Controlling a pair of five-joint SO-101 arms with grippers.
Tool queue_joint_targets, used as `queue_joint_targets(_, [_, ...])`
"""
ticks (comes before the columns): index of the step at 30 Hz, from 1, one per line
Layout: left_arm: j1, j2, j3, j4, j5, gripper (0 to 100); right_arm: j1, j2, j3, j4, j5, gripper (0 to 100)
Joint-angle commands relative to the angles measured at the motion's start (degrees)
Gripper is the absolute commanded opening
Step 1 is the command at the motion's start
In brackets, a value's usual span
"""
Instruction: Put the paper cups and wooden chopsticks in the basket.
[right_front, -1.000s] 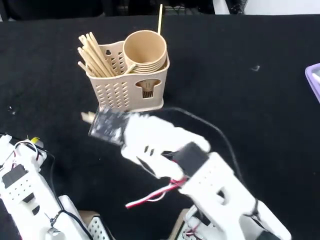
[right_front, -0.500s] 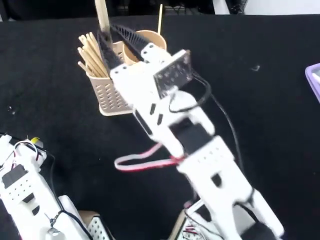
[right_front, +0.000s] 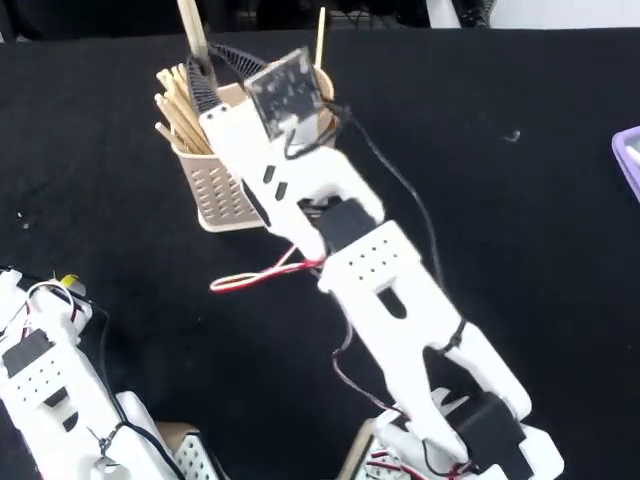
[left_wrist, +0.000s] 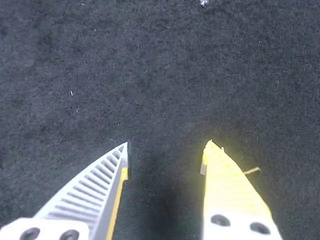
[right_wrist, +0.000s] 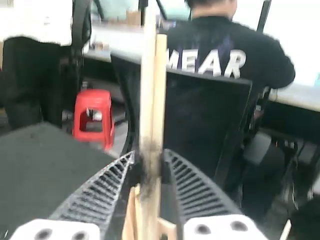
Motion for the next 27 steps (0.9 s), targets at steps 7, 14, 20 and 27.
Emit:
queue_joint_targets(7, [0.4, -1.05, -1.1, -0.88, 0.26, 24, 1.41, -12.18, -24.48, 29.45, -0.35, 17.8])
queue_joint_targets(14, [0.48, -1.05, -1.19, -0.35, 0.18, 20, 1.49, -23.08, -27.47, 42.37, -0.26, 4.5])
queue_joint_targets(20, [6.11, -5.01, -4.7, 7.03, -6.24, 5, 1.49, -35.65, -18.68, 57.05, 0.18, 3.1])
queue_joint_targets(27, [17.01, -26.29, -2.86, 17.85, -16.53, 5, 17.32, -47.69, 1.71, 60.57, 4.13, 1.5])
